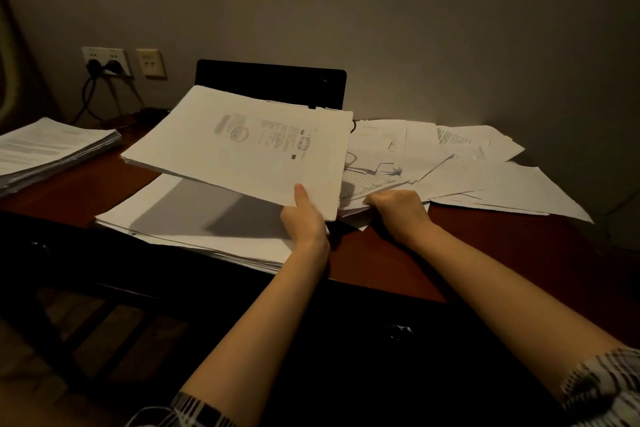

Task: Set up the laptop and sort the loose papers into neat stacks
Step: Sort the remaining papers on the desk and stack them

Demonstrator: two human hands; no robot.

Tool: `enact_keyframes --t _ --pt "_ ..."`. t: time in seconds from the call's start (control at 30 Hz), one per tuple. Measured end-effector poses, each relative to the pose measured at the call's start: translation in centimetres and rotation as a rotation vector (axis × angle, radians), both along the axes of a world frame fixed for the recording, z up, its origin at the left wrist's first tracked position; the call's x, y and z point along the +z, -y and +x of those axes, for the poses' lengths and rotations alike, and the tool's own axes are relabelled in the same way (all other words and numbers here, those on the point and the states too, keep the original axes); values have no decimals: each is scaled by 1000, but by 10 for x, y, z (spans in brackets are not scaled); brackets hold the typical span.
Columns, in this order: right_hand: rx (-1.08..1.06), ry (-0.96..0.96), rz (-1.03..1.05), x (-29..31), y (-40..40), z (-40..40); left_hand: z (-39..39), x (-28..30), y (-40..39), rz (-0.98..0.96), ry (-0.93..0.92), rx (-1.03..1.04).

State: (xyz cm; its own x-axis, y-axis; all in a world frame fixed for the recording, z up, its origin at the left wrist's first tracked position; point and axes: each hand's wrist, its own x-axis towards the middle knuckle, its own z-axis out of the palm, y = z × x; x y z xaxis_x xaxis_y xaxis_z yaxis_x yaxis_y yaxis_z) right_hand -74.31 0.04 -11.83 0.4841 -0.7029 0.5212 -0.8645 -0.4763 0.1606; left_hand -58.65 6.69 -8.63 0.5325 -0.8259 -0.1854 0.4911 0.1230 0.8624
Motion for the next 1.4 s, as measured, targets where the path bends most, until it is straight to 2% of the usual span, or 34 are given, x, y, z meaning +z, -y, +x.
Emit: enact_keyframes --t 0.13,0.37,0.57,0.8,1.03,1.4 --pt "-5 27 -14 -1 2 0 -3 -4 0 -4 97 -6" --pt "14 75 -64 -5 2 -6 -1 -4 5 -13 131 37" --pt "33 168 -162 -9 -2 -13 2 -7 10 18 296 20" --pt "181 169 -376 -4 -34 -28 3 -10 11 17 319 34" --pt "211 85 -324 -3 -72 -18 7 -15 10 -77 340 12" --pt "315 312 -366 -12 -172 -76 6 -19 1 -80 328 -45"
